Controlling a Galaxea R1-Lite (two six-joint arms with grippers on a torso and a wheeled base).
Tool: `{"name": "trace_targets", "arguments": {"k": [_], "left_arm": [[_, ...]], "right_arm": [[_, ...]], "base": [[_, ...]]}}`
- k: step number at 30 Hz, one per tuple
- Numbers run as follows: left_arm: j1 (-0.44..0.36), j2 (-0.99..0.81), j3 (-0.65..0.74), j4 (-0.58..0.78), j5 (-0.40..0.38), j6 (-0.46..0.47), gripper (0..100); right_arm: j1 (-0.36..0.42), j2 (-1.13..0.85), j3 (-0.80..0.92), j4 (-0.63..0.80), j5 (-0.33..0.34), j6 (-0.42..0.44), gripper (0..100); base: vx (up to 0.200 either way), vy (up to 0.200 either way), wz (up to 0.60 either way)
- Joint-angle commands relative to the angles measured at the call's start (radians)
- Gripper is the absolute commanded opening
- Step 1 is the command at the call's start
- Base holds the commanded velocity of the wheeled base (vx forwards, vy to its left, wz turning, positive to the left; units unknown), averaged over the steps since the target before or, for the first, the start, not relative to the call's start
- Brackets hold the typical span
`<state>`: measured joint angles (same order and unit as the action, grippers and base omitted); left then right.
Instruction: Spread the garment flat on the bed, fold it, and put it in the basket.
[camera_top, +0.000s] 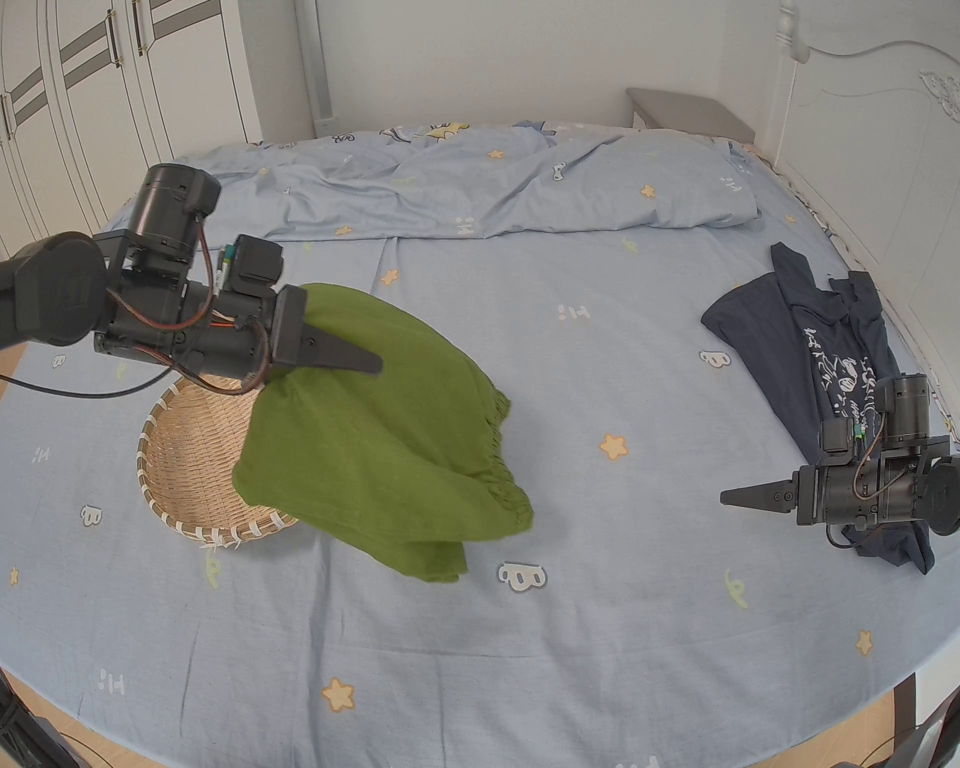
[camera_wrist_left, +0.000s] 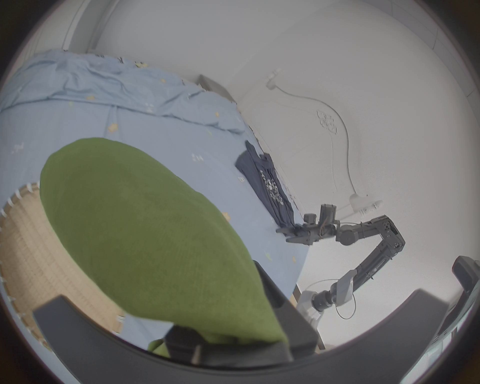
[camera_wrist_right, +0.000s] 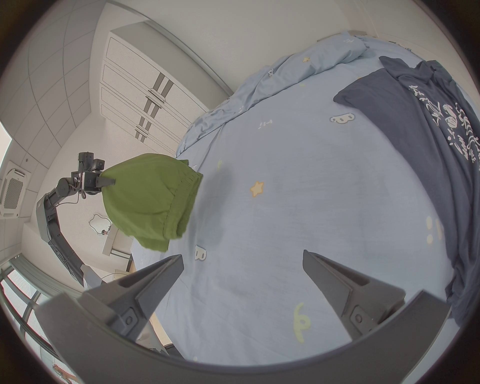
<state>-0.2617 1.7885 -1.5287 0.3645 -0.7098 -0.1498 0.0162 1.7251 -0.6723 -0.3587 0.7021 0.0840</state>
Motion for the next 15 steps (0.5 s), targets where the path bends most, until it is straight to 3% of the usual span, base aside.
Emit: {"name": "trace_targets", "arguments": {"k": [1, 2, 7, 9, 10, 15], "left_arm": [[0.075, -0.032, -0.027, -0.004, -0.016, 0.013, 0], [0.119, -0.034, -0.044, -0.015, -0.062, 0.013, 0], [0.203, -0.051, -0.067, -0.018, -0.137, 0.022, 0], [0.203, -0.051, -0.067, -0.018, -0.137, 0.022, 0], [0.251, -0.051, -0.074, -0.018, -0.169, 0.029, 0], [0.314, -0.037, -0.076, -0.042, -0.178, 0.029, 0]], "right_arm": [[0.002, -0.002, 0.002, -0.002, 0.0, -0.001, 100], [0.002, -0.002, 0.002, -0.002, 0.0, -0.001, 100], [0.002, -0.002, 0.0, -0.002, 0.0, -0.001, 100], [0.002, -0.002, 0.0, -0.002, 0.0, -0.001, 100], [0.002, -0.002, 0.0, -0.002, 0.0, -0.001, 100], [-0.001, -0.002, -0.001, -0.003, 0.0, -0.001, 100]], "base": [[0.0, 0.0, 0.0], [0.0, 0.0, 0.0], [0.0, 0.0, 0.0], [0.0, 0.0, 0.0], [0.0, 0.0, 0.0], [0.0, 0.0, 0.0]]}}
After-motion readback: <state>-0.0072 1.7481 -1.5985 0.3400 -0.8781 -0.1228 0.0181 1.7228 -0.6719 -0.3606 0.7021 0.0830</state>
